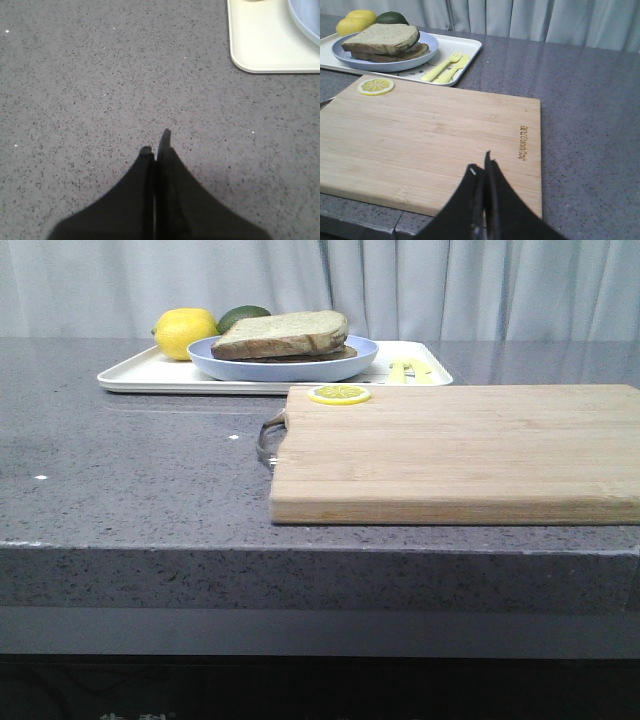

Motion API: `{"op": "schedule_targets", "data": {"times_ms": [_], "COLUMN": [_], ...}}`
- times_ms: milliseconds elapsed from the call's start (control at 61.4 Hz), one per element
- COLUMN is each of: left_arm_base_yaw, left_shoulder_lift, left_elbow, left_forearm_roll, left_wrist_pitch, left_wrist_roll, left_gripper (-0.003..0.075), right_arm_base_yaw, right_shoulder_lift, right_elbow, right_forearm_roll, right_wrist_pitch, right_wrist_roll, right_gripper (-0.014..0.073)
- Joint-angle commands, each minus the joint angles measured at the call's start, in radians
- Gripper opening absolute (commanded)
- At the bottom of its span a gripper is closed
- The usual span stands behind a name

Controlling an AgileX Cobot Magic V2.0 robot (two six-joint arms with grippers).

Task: Place bread and move sandwich to tray

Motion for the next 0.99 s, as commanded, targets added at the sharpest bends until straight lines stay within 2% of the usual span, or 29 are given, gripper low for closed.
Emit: {"op": "schedule_targets", "data": {"times_ms": [0, 228, 488, 651, 977], "left_arm_base_yaw": [0.002, 0.002, 0.002, 0.002, 0.002], "left_shoulder_lift": [-0.124, -0.440, -0.741, -0.826, -0.828], "left_elbow": [0.087, 0.362, 0.512, 0.530, 0.532], "left_forearm_roll": [-0.009, -0.065, -0.135, -0.135, -0.135], "left_wrist_pitch": [-0.153, -0.274, -0.342, -0.340, -0.340], "left_wrist_roll": [-0.013, -0.013, -0.013, -0.013, -0.013], "left_gripper": [-0.0019, -0.0019, -0.0019, -0.0019, -0.0019], "right_arm_base_yaw": [-0.004, -0.004, -0.004, -0.004, -0.004], "right_shoulder_lift": [0.009, 0.009, 0.009, 0.009, 0.009], "right_elbow": [-0.024, -0.024, -0.024, -0.024, -0.024], "right_forearm_roll": [-0.009, -0.009, -0.009, -0.009, -0.009], "right_wrist_pitch": [-0.087, -0.087, -0.087, -0.087, -0.087], "right_wrist_roll": [0.000, 0.000, 0.000, 0.000, 0.000], "right_gripper": [-0.0061, -0.0061, -0.0061, -0.0061, -0.0061]}}
